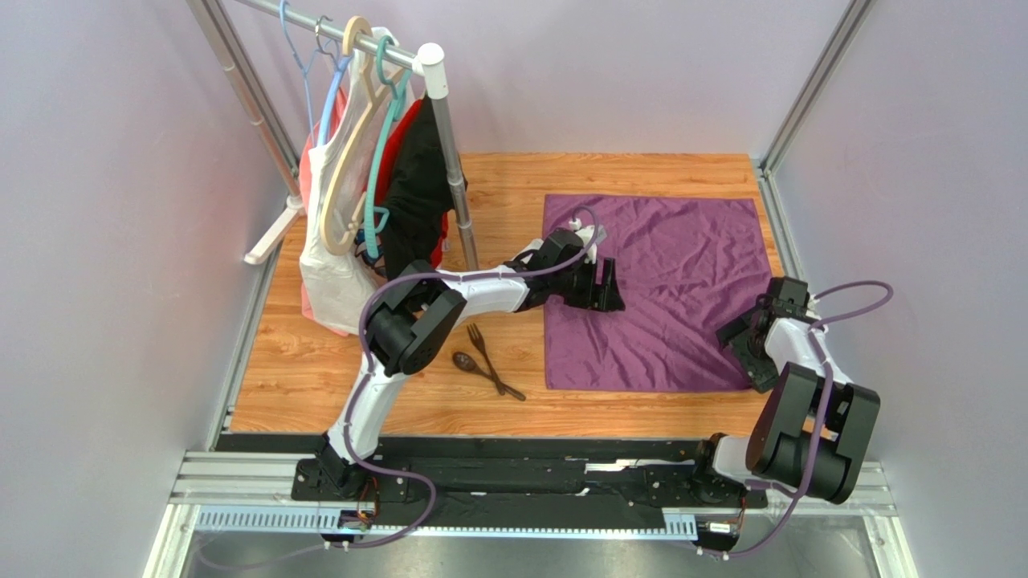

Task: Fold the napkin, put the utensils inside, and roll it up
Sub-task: Flatten the napkin out, then fold the napkin

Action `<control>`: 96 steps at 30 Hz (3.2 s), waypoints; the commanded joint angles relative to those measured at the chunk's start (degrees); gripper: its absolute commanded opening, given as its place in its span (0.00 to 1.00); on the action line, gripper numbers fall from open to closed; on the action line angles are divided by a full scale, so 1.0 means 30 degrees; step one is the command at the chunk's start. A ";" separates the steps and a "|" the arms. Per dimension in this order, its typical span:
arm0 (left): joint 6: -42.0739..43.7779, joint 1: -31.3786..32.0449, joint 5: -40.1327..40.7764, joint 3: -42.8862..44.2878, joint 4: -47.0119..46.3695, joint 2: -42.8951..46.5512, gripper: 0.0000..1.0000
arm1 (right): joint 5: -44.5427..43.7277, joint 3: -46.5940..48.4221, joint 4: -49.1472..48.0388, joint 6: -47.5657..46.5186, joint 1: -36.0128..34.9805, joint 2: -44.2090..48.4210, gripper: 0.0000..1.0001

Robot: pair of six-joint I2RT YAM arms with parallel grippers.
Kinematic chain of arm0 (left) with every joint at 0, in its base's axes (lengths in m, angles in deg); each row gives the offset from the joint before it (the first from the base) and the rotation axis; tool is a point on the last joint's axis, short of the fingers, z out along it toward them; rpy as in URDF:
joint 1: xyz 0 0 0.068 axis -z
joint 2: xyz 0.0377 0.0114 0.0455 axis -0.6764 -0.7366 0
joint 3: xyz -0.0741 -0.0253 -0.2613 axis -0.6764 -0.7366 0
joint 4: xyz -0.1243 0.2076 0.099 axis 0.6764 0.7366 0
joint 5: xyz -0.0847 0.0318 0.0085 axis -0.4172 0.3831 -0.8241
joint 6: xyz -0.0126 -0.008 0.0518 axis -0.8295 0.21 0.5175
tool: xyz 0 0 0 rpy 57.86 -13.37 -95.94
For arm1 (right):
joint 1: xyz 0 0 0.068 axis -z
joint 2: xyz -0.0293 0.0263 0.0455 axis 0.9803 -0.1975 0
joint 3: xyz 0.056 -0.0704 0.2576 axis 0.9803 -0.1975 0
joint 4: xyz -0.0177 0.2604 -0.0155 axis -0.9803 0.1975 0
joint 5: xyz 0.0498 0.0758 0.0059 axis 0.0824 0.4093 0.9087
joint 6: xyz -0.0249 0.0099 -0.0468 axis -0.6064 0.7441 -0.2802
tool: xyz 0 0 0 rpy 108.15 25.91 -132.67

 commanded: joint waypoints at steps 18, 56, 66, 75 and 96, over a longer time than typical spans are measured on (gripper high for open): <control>0.3669 0.0385 0.0209 0.0185 0.1754 0.3027 0.78 | -0.1174 0.1014 0.3255 -0.1556 0.0593 0.8145 0.85; 0.4347 -0.1107 0.6627 -1.5022 1.1278 2.4095 0.73 | -0.2571 -0.0715 -0.8434 -0.5338 -2.7261 0.0628 0.56; 0.4026 -0.1927 0.6745 -1.5136 1.1659 2.4446 0.74 | -0.4038 0.1629 -0.8321 -0.7096 -2.9202 -0.3208 0.52; 0.3966 -0.2250 0.6598 -1.5194 1.1688 2.4827 0.75 | -0.5096 0.1282 -0.7556 -0.6834 -2.9173 -0.3332 0.47; 0.4406 -0.2602 0.4928 -1.4052 1.2303 2.4094 0.77 | -0.1931 0.0605 -0.7265 -0.5604 -2.8236 -0.4678 0.32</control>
